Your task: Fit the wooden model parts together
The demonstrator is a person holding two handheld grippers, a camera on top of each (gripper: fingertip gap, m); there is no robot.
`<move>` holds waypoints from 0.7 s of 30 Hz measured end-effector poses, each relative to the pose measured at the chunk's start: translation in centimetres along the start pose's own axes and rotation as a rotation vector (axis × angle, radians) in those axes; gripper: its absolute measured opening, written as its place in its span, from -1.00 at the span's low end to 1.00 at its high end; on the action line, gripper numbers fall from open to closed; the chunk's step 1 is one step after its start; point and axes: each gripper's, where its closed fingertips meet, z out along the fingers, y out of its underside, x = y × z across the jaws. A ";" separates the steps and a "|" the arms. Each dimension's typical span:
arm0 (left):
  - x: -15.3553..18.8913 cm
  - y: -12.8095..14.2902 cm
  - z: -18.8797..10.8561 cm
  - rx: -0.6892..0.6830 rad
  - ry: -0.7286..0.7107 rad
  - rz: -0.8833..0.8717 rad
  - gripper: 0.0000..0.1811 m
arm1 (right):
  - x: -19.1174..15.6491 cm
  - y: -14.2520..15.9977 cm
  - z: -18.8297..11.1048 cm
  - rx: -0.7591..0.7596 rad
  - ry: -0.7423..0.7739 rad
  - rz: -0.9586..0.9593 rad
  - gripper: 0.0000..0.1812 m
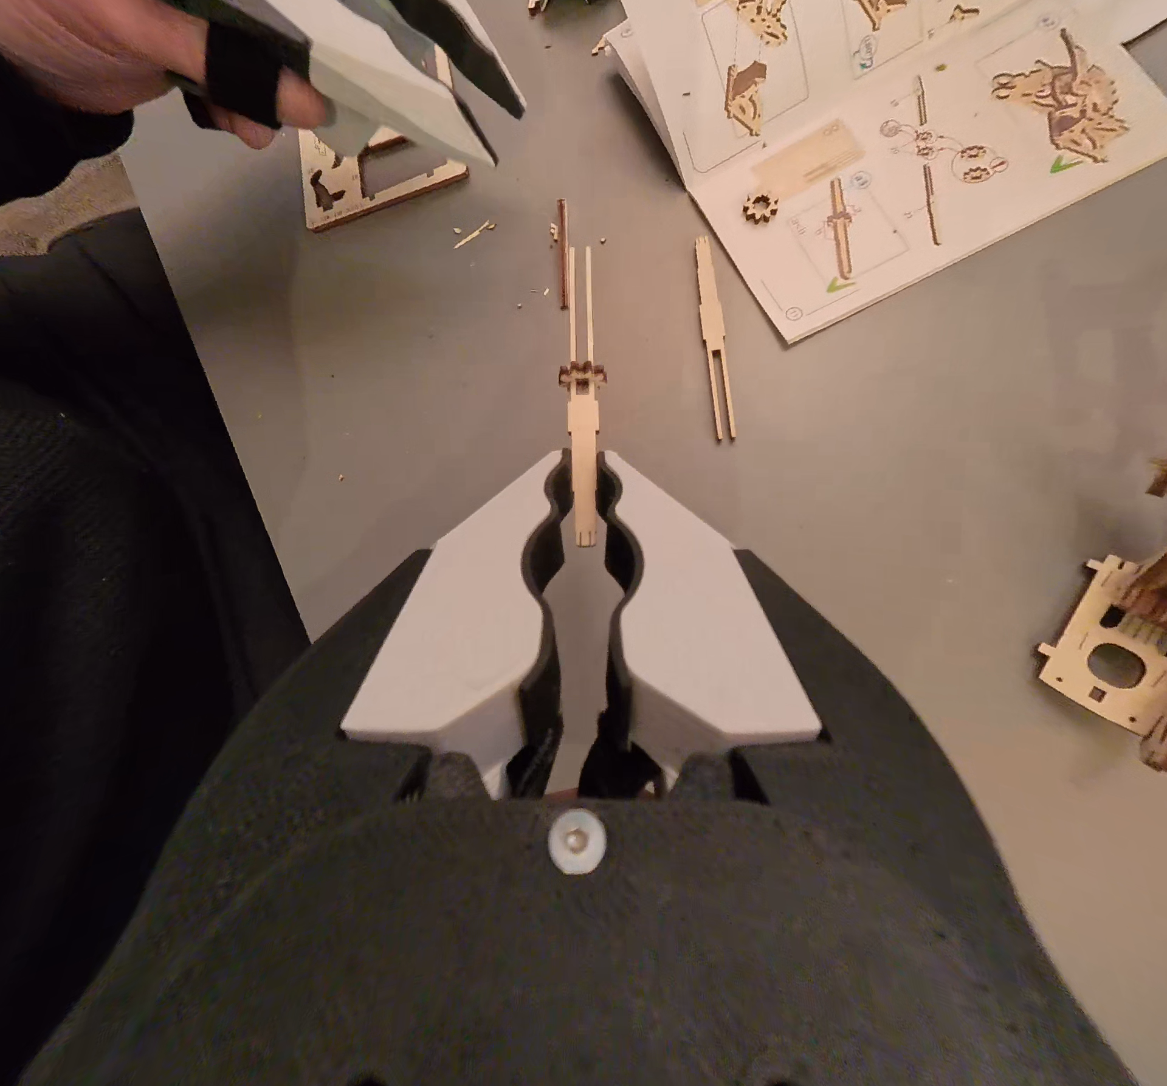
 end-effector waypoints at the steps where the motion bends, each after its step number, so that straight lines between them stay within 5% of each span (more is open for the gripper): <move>1: 0.0 0.4 0.3 -0.023 -0.015 0.029 -0.69 | 0.0 0.0 0.0 -0.001 -0.002 0.004 -0.95; 12: 0.1 -0.1 2.4 -0.058 -0.050 0.214 -0.69 | 4.5 0.1 -3.9 0.083 0.178 0.124 -0.95; 21: -0.4 -6.1 5.5 0.012 -0.108 0.307 -0.72 | 4.8 0.5 -4.0 0.071 0.182 0.117 -0.95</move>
